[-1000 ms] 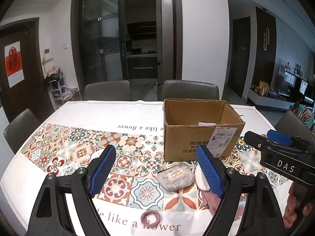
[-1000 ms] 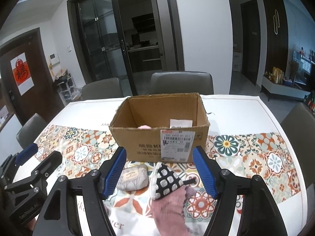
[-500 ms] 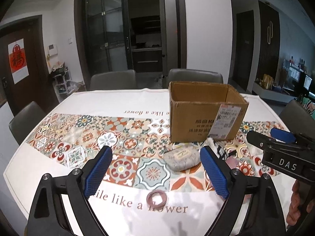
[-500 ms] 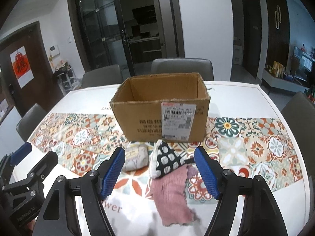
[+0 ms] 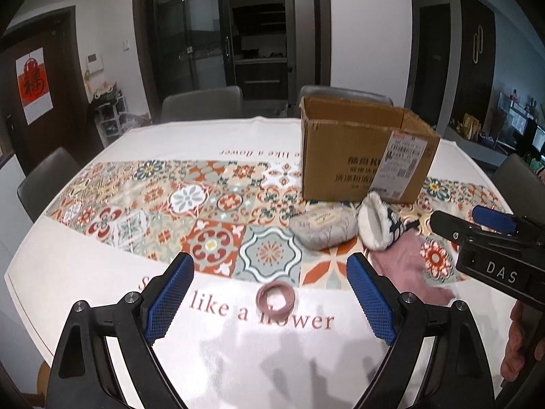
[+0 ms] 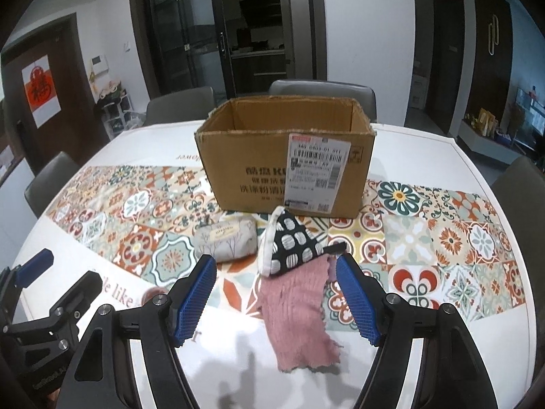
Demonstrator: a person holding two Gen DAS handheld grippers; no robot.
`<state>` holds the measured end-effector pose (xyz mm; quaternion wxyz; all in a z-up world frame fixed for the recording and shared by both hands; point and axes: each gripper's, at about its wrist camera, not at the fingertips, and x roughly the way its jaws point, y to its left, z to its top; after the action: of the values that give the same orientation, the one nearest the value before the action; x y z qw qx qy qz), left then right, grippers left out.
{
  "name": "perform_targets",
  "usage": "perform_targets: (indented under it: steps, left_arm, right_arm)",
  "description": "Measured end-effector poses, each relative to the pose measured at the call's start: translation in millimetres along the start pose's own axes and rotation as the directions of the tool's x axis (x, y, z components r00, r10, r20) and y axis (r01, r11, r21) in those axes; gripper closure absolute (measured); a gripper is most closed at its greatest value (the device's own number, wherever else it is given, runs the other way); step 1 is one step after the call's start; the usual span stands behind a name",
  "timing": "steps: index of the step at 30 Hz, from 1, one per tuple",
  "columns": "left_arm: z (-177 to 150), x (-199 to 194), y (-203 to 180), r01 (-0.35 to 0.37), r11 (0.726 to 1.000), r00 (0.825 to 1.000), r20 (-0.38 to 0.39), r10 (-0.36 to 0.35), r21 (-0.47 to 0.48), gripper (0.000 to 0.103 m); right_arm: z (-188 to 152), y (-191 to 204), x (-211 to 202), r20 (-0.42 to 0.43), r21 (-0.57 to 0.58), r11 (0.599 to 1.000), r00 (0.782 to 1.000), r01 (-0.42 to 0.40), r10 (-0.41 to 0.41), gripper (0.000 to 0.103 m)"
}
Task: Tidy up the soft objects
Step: 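Lower left tool to pink hair tie while right tool lowers to pink knitted towel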
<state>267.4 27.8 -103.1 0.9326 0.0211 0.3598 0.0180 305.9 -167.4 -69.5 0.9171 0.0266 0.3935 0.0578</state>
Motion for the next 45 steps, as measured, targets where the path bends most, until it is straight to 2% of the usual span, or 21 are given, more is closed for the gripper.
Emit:
perform_targets:
  steps: [18, 31, 45]
  left_arm:
    - [-36.0, 50.6, -3.7, -0.019, 1.000, 0.992, -0.124, 0.021, 0.012, 0.011]
    - [-46.3, 87.1, -6.1, -0.020, 1.000, 0.983, -0.181, 0.023, 0.021, 0.012]
    - [-50.2, 116.7, -4.3, -0.022, 1.000, 0.976, -0.217, 0.023, 0.006, 0.014]
  right_arm:
    - [-32.4, -2.8, 43.4, -0.082, -0.053, 0.998, 0.996, 0.032, -0.037, 0.029]
    - [-44.3, -6.1, 79.7, -0.146, -0.062, 0.998, 0.989, 0.029, -0.038, 0.029]
    - [-45.7, -1.6, 106.5, -0.164, -0.077, 0.997, 0.986, 0.030, -0.042, 0.029]
